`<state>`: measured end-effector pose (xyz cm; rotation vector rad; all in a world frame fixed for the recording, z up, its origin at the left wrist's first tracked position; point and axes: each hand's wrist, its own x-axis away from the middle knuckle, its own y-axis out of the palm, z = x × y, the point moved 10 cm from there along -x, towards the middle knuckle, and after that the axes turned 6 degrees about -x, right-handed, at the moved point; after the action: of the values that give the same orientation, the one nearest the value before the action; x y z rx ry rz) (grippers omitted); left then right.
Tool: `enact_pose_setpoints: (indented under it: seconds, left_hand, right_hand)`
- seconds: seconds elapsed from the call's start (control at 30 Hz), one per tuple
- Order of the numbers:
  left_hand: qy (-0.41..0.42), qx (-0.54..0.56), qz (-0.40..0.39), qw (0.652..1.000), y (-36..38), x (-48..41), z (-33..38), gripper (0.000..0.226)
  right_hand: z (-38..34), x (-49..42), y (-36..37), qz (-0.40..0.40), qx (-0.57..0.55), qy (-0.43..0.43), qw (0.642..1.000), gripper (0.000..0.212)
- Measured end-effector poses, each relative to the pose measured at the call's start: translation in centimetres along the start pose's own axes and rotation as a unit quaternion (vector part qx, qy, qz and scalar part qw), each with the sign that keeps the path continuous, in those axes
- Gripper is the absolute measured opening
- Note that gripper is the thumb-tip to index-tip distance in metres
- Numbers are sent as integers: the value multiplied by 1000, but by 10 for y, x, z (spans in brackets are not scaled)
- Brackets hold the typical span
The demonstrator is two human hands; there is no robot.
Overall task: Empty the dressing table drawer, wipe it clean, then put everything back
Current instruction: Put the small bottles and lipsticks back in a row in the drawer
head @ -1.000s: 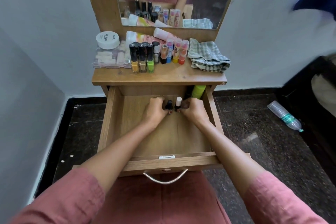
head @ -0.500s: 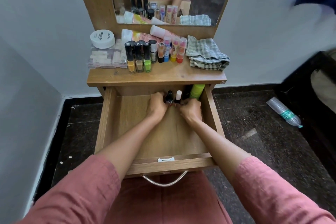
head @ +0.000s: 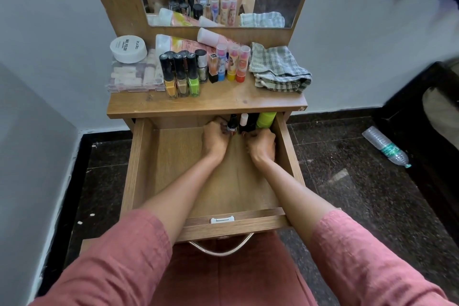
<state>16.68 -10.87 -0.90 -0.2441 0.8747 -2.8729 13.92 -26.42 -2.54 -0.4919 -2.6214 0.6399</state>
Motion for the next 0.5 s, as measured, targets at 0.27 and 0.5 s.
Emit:
enact_pose_setpoints:
  seconds: [0.27, 0.5]
  left_hand:
    - [-12, 6, 25, 1000, 1, 1, -2, 9]
    - [-13, 21, 20, 1000, -10, 6, 3, 14]
  right_hand:
    - [0, -1, 1, 8, -2, 2, 1000, 29]
    - [-10, 4, 1, -14, 43, -25, 999, 24]
